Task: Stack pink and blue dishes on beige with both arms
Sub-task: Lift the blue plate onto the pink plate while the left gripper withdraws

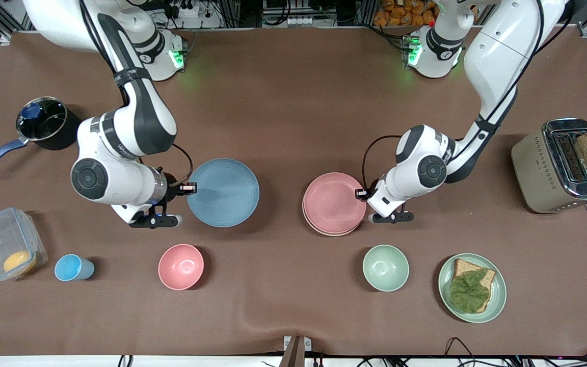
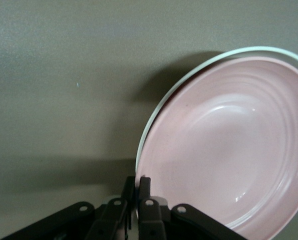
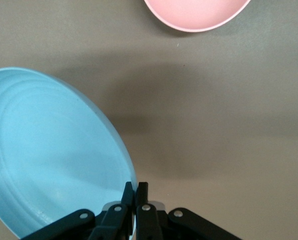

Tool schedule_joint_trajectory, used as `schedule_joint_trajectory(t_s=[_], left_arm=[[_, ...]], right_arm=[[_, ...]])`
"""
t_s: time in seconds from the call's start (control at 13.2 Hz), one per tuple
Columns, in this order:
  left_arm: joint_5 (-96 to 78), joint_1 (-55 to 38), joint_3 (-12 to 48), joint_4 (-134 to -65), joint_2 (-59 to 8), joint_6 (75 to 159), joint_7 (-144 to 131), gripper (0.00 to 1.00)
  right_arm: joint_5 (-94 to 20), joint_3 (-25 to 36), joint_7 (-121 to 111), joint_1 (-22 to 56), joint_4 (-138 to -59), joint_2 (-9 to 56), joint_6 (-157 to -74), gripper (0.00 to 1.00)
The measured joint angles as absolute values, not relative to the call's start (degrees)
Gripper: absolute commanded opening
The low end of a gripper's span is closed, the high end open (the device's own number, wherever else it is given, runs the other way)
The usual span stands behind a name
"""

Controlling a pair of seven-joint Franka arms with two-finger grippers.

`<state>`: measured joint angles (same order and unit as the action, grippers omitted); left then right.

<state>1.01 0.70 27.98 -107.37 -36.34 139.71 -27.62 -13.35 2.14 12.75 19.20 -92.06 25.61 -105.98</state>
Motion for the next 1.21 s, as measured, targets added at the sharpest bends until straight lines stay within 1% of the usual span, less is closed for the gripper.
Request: schedule_joint_trajectory(t_s=[0.08,0.46,0.61,0.76,0.99,1.14,1.21], left_arm=[[1.0,0.6,27.9,-107.1,-36.6,139.7,-27.6,1.0],[1.0,0.8,27.5,-105.6,-36.7,139.9,-27.6,1.0],[1.0,1.9,27.4,-104.5,-35.1,139.9,-27.6,1.0],[1.0,3.4,27.4,-103.9,-31.6,138.2,-27.5,1.0],[1.0,6.1,27.3,-103.4,-24.3,131.3,-27.5,1.0],[1.0,8.1,27.3,-101.5,-19.8,122.8,-27.5,1.0],[1.0,8.7,27.2,-99.5,-18.4,117.7,-27.5,1.0]], right_arm=[[-13.4,2.1,13.8,19.7,-92.1,25.6,-106.2,0.0],[-13.6,2.1,19.7,22.9,-92.2,25.6,-108.7,0.0],[-15.0,2.1,24.4,25.5,-92.4,25.8,-110.5,0.0],[-15.4,2.0,31.0,29.5,-92.8,26.8,-114.8,0.0],[-15.7,2.0,39.1,34.6,-92.7,30.2,-122.9,0.0],[-16.9,1.9,42.4,36.9,-92.3,32.0,-127.4,0.0],[-17.3,1.9,43.4,37.8,-91.9,32.7,-128.8,0.0]])
